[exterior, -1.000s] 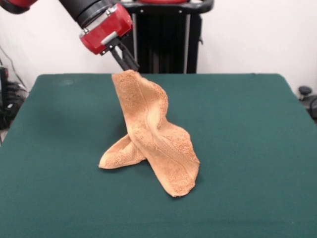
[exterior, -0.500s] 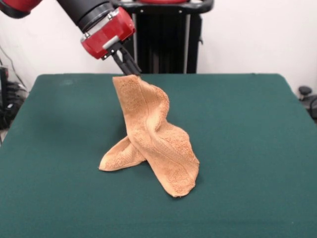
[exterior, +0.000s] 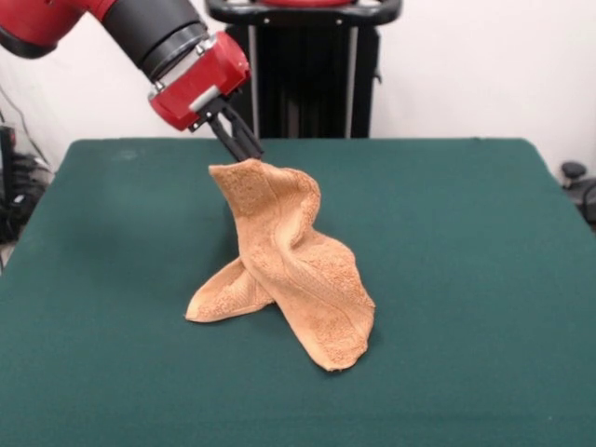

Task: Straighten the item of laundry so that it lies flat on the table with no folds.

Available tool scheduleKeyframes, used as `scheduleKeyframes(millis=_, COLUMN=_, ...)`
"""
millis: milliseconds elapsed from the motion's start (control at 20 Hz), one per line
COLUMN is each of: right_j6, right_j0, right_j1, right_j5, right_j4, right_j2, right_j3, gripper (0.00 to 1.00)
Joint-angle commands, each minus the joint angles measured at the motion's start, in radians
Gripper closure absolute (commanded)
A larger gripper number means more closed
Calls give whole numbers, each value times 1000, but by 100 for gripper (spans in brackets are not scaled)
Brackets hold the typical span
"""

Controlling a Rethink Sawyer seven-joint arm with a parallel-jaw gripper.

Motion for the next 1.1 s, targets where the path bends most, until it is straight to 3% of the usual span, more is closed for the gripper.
scheduleKeyframes(millis=50, right_j6=-105, right_j0=68, right_j1=69, right_j5=126, right_j4=17, right_j2=-22, right_j3=-109, gripper=100)
scheduleKeyframes(millis=1100, right_j6=-51, right_j0=70, right_j1=50, right_j5=81, right_j4=-6, right_j2=-17, right_j3=-63, gripper=100)
